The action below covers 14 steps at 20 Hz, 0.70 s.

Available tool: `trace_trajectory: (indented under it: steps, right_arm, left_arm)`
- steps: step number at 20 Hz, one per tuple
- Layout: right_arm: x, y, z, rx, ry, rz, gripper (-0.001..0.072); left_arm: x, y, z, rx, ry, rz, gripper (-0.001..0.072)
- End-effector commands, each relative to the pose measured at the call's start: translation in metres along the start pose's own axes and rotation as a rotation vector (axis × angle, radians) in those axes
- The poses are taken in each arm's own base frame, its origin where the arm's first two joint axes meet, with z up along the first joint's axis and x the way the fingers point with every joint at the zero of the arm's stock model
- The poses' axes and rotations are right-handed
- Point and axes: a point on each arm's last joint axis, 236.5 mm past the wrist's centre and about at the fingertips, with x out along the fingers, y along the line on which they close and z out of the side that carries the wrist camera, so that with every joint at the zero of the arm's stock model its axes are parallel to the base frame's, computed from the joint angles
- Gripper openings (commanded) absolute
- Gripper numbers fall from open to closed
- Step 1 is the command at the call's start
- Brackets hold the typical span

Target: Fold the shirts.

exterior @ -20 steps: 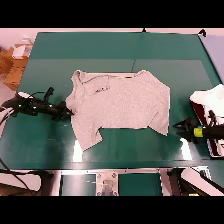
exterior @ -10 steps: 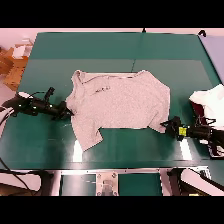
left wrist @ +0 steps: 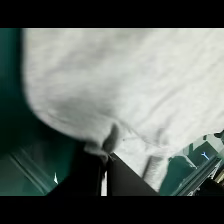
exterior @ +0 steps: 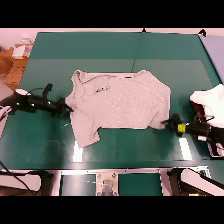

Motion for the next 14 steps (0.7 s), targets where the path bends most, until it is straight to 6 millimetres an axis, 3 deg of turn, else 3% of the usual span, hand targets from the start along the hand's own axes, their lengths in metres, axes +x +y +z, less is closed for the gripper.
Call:
trace_trajectory:
  steps: [1, 3, 5, 7, 9, 11, 13, 14]
  right_arm:
    - [-0.057, 0.111, 0.026, -0.158, -0.035, 0.257, 0.0009]
    - [-0.129, 0.195, 0.049, -0.342, -0.198, 0.331, 0.0010]
    - [-0.203, 0.269, 0.050, -0.546, -0.381, 0.340, 0.0010]
    - [-0.276, 0.339, 0.026, -0.756, -0.571, 0.334, 0.0009]
    - [-0.330, 0.389, -0.006, -0.909, -0.739, 0.319, 0.0009]
    - [-0.371, 0.428, -0.045, -1.028, -0.888, 0.311, 0.0010]
    - [-0.394, 0.452, -0.077, -1.114, -0.991, 0.291, 0.0010]
    - [-0.400, 0.456, -0.087, -1.135, -1.023, 0.267, 0.0010]
  left_arm:
    - [-0.057, -0.068, 0.025, 0.175, -0.119, -0.034, 0.0019]
    - [-0.129, -0.146, 0.042, 0.371, -0.322, -0.041, 0.0019]
    - [-0.215, -0.236, 0.032, 0.605, -0.559, -0.037, 0.0019]
    - [-0.305, -0.326, -0.009, 0.827, -0.829, -0.035, 0.0019]
    - [-0.383, -0.401, -0.077, 1.028, -1.085, -0.039, 0.0020]
    - [-0.432, -0.443, -0.146, 1.173, -1.261, -0.010, 0.0020]
    - [-0.463, -0.454, -0.186, 1.185, -1.377, 0.049, 0.0020]
    - [-0.473, -0.452, -0.197, 1.176, -1.416, 0.088, 0.0020]
